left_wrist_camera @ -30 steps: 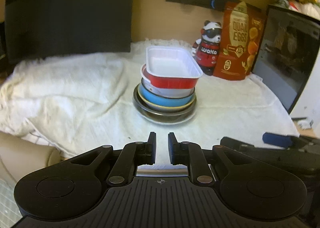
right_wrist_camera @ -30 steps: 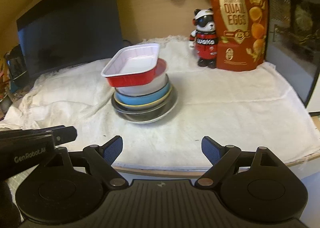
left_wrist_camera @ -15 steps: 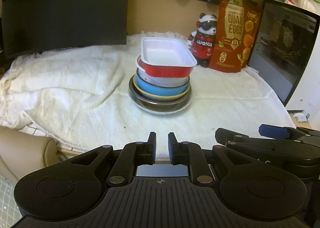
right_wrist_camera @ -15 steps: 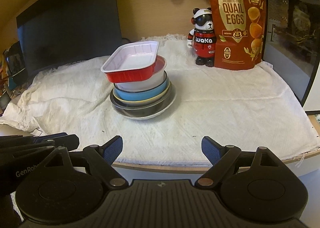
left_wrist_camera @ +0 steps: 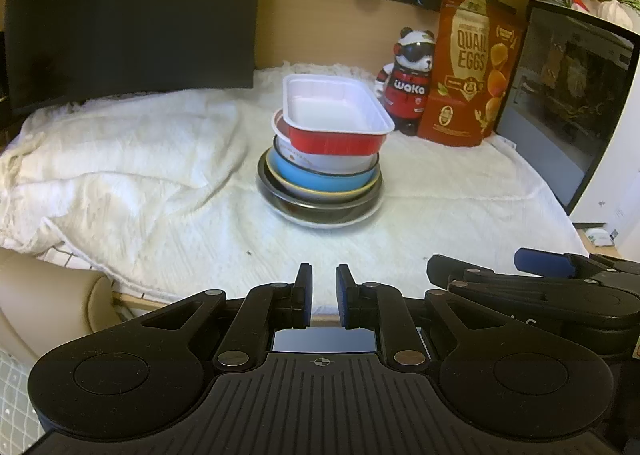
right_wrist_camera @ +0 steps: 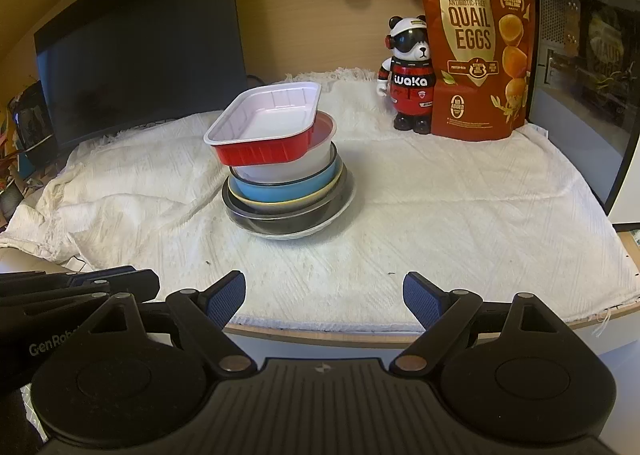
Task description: Organize plates and bowls
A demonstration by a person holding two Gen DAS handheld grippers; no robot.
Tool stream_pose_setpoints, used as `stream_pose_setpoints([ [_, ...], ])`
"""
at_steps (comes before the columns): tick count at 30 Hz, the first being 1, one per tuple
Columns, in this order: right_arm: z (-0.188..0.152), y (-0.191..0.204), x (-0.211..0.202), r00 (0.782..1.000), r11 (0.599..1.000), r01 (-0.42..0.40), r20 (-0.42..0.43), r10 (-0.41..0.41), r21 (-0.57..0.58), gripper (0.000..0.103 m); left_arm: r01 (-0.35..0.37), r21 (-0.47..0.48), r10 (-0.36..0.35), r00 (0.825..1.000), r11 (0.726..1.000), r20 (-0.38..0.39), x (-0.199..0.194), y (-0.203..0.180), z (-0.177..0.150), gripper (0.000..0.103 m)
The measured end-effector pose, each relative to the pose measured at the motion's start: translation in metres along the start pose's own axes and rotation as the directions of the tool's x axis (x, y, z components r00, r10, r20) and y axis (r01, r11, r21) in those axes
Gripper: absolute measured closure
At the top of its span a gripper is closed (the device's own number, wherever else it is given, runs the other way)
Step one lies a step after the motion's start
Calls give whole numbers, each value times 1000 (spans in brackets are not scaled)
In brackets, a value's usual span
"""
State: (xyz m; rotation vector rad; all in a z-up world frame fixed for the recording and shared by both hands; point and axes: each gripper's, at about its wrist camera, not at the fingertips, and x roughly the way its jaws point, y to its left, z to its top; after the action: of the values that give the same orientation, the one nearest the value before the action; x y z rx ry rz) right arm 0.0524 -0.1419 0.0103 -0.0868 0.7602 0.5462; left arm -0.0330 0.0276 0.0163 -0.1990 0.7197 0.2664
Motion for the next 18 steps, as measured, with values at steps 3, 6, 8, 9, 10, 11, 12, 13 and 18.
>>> stream_pose_setpoints([
  [3, 0, -1, 0, 1000, 1000, 0, 0, 0, 1, 16, 3, -1, -3, 1000, 1000, -3, 0, 0, 0, 87],
  [6, 0, 0, 0, 1000, 1000, 0, 0, 0, 2, 16, 3, -2, -3, 1000, 1000, -3, 0, 0, 0, 87],
  [8, 0, 0, 1, 1000, 1000, -1, 1, 1, 0, 16, 1, -1, -1, 1000, 1000, -1, 0, 0, 0, 87],
  [9, 0, 0, 1, 1000, 1000, -1, 1, 1, -1, 16, 0, -3, 0, 1000, 1000, -1, 1, 0, 0, 87],
  [10, 0, 1, 1, 1000, 1000, -2, 1, 2, -2, 16, 0, -4, 0, 1000, 1000, 0, 1, 0, 0, 87],
  [11, 0, 0, 2, 1000, 1000, -2, 0, 2, -2, 16, 0, -5, 0, 1000, 1000, -1, 1, 0, 0, 87],
  [12, 0, 0, 2, 1000, 1000, -2, -1, 2, -2, 16, 0, -5, 0, 1000, 1000, -1, 1, 0, 0, 87],
  [13, 0, 0, 2, 1000, 1000, -2, 0, 2, -3, 16, 1, -6, -1, 1000, 1000, -2, 1, 0, 0, 87],
  [18, 0, -1, 3, 1000, 1000, -1, -2, 1, 0, 16, 0, -7, 0, 1000, 1000, -2, 1, 0, 0, 87],
])
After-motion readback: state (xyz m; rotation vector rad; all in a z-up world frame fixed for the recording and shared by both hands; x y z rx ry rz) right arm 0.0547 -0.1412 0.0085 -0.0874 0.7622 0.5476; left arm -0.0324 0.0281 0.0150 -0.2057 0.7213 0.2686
